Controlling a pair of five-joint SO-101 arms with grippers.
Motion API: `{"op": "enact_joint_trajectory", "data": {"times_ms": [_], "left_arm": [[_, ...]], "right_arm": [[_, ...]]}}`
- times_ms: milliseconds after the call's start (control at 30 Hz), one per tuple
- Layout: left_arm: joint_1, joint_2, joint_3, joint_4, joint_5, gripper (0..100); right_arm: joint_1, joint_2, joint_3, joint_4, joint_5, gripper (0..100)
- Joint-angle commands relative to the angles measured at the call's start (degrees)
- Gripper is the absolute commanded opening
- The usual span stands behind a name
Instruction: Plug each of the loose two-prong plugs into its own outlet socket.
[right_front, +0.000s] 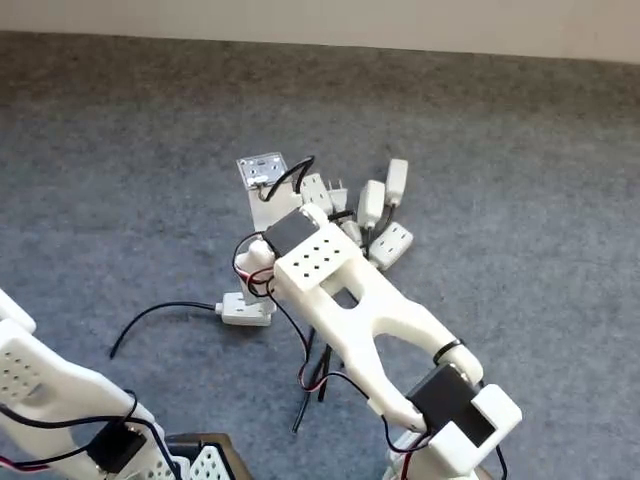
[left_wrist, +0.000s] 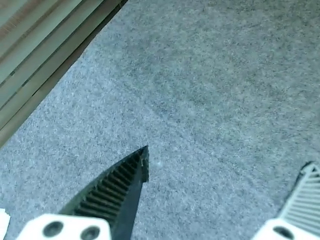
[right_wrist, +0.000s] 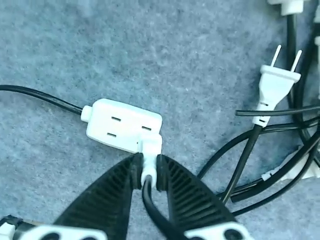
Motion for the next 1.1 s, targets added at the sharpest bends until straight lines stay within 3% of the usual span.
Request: {"op": "enact_joint_trajectory", "data": {"times_ms": [0, 700, 1067], "left_arm": [[0.0, -0.7, -2.2, -0.9, -0.5, 43], [0.0, -0.7, -2.2, -1.1, -0.5, 43], [0.0, -0.7, -2.2, -1.1, -0.5, 43]], "right_arm": [[0.8, -3.6, -1.7, -1.5, -0.8, 0.5], [2.6, -3.5, 2.2, -4.8, -0.7, 0.5], [-1.3, -3.6, 1.7, -4.5, -0.8, 0.5]]}}
